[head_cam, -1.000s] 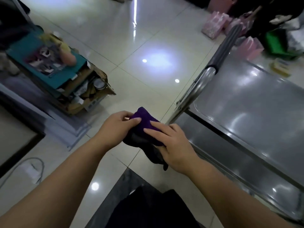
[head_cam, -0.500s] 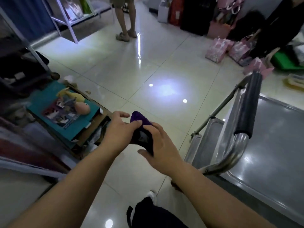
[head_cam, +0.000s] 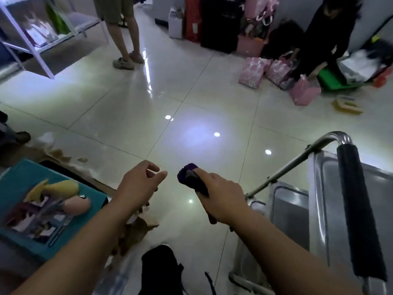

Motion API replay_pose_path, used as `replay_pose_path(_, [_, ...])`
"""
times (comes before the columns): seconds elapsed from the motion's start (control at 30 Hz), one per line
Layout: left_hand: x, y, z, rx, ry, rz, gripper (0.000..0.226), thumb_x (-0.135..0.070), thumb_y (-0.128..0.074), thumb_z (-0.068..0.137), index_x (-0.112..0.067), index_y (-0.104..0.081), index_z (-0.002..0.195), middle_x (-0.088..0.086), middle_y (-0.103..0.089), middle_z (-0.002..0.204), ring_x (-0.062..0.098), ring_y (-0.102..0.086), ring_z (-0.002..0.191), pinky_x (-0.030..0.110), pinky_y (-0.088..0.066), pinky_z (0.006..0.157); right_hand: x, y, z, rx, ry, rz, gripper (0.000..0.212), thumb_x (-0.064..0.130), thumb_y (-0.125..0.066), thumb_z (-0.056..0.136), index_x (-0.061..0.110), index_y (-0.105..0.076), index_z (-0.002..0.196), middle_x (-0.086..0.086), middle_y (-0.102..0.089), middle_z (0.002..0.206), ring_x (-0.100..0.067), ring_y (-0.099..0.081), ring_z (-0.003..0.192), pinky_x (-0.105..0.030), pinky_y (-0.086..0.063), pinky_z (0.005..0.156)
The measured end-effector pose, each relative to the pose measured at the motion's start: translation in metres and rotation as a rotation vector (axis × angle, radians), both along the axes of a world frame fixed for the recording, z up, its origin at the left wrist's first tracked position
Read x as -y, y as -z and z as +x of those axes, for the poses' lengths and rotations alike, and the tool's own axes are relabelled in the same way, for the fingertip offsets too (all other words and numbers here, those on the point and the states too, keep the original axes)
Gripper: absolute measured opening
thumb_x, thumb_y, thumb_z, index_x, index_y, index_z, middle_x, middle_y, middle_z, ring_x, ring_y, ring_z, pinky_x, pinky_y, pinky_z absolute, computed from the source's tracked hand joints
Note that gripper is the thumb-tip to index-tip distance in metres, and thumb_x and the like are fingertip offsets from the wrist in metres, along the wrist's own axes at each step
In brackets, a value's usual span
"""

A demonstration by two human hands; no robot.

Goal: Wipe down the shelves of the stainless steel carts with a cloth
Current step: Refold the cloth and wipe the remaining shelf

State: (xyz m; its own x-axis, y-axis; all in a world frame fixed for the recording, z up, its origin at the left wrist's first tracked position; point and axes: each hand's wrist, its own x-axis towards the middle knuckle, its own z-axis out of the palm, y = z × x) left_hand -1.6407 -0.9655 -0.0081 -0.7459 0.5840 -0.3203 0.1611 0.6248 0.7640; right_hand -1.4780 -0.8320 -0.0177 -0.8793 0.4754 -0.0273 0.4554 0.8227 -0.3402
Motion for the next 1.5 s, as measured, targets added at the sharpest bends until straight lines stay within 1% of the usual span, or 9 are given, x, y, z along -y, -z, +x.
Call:
replay_pose_path(0.07, [-0.027, 0.006, -0.03, -0.014, 0.097, -0.018, 0.02, -0.044, -0.06, 0.085, -0.027, -0.054, 0.094, -0.003, -0.065, 0.088, 0.013, -0.065, 0.075, 0.031, -0.051, 0.065, -0.025, -0.001, -0.017, 0.023, 0.138, -0.035, 0.046, 0.034, -0.042, 0.092, 0.043, -0.027, 0.134, 0.008, -0.059, 0.107, -0.023, -0.061, 0.082, -0.031, -0.044, 0.064])
replay_pose_path(0.2, [-0.085, 0.006, -0.078, -0.071, 0.279, -0.064, 0.019, -0.047, -0.06, 0.083, -0.031, -0.056, 0.093, -0.01, -0.063, 0.086, 0.01, -0.063, 0.075, 0.025, -0.043, 0.06, -0.076, -0.01, -0.036, 0.023, 0.341, -0.057, 0.046, 0.034, -0.045, 0.09, 0.044, -0.031, 0.133, 0.008, -0.061, 0.097, -0.022, -0.059, 0.08, -0.031, -0.044, 0.063])
replay_pose_path(0.33, [-0.154, 0.003, -0.105, -0.106, 0.425, -0.064, 0.018, -0.046, -0.061, 0.083, -0.032, -0.056, 0.092, -0.011, -0.064, 0.087, 0.008, -0.062, 0.077, 0.024, -0.041, 0.057, -0.127, -0.021, -0.037, -0.053, 0.501, -0.074, 0.047, 0.033, -0.049, 0.089, 0.044, -0.035, 0.132, 0.008, -0.062, 0.096, -0.019, -0.059, 0.082, -0.029, -0.035, 0.06])
replay_pose_path(0.5, [-0.262, 0.002, -0.117, -0.122, 0.617, -0.047, 0.015, -0.046, -0.061, 0.083, -0.034, -0.055, 0.092, -0.015, -0.063, 0.087, 0.006, -0.06, 0.078, 0.024, -0.043, 0.058, -0.201, -0.015, -0.029, -0.084, 0.681, -0.135, 0.049, 0.029, -0.052, 0.087, 0.04, -0.038, 0.133, 0.005, -0.063, 0.095, -0.02, -0.058, 0.084, -0.029, -0.039, 0.064])
replay_pose_path(0.63, [-0.361, 0.001, -0.12, -0.142, 0.686, -0.024, 0.016, -0.046, -0.06, 0.083, -0.036, -0.056, 0.094, -0.015, -0.063, 0.087, 0.006, -0.061, 0.079, 0.026, -0.044, 0.06, -0.278, -0.005, -0.03, -0.096, 0.792, -0.214, 0.049, 0.027, -0.053, 0.085, 0.04, -0.039, 0.131, 0.006, -0.063, 0.095, -0.019, -0.057, 0.082, -0.032, -0.046, 0.069])
replay_pose_path(0.87, [-0.515, -0.012, -0.113, -0.218, 0.78, -0.03, 0.011, -0.047, -0.058, 0.084, -0.041, -0.053, 0.091, -0.021, -0.061, 0.086, -0.002, -0.057, 0.08, 0.022, -0.041, 0.055, -0.425, -0.018, -0.046, -0.115, 0.919, -0.242, 0.051, 0.022, -0.051, 0.084, 0.039, -0.039, 0.131, 0.005, -0.063, 0.096, -0.022, -0.058, 0.082, -0.032, -0.047, 0.068])
replay_pose_path(1.07, [-0.628, -0.015, -0.087, -0.26, 0.904, -0.005, 0.014, -0.047, -0.057, 0.084, -0.037, -0.057, 0.094, -0.018, -0.063, 0.085, 0.002, -0.06, 0.082, 0.025, -0.042, 0.058, -0.527, -0.045, -0.028, -0.235, 1.062, -0.228, 0.053, 0.02, -0.052, 0.08, 0.041, -0.04, 0.127, 0.01, -0.057, 0.081, -0.02, -0.055, 0.073, -0.029, -0.04, 0.059])
replay_pose_path(1.23, [-0.742, -0.016, -0.041, -0.314, 1.118, 0.029, 0.017, -0.046, -0.057, 0.085, -0.034, -0.056, 0.097, -0.017, -0.062, 0.087, 0.004, -0.059, 0.08, 0.025, -0.044, 0.062, -0.602, -0.047, 0.023, -0.266, 1.272, -0.218, 0.051, 0.021, -0.053, 0.081, 0.037, -0.04, 0.128, 0.004, -0.061, 0.088, -0.023, -0.057, 0.076, -0.033, -0.048, 0.065])
replay_pose_path(1.5, [-0.931, -0.008, 0.082, -0.326, 1.546, 0.082, 0.013, -0.044, -0.061, 0.084, -0.034, -0.057, 0.092, -0.019, -0.059, 0.083, 0.0, -0.057, 0.078, 0.024, -0.041, 0.063, -0.668, -0.016, 0.144, -0.19, 1.757, -0.235, 0.048, 0.023, -0.051, 0.084, 0.035, -0.04, 0.13, 0.007, -0.053, 0.082, -0.02, -0.053, 0.072, -0.029, -0.041, 0.061])
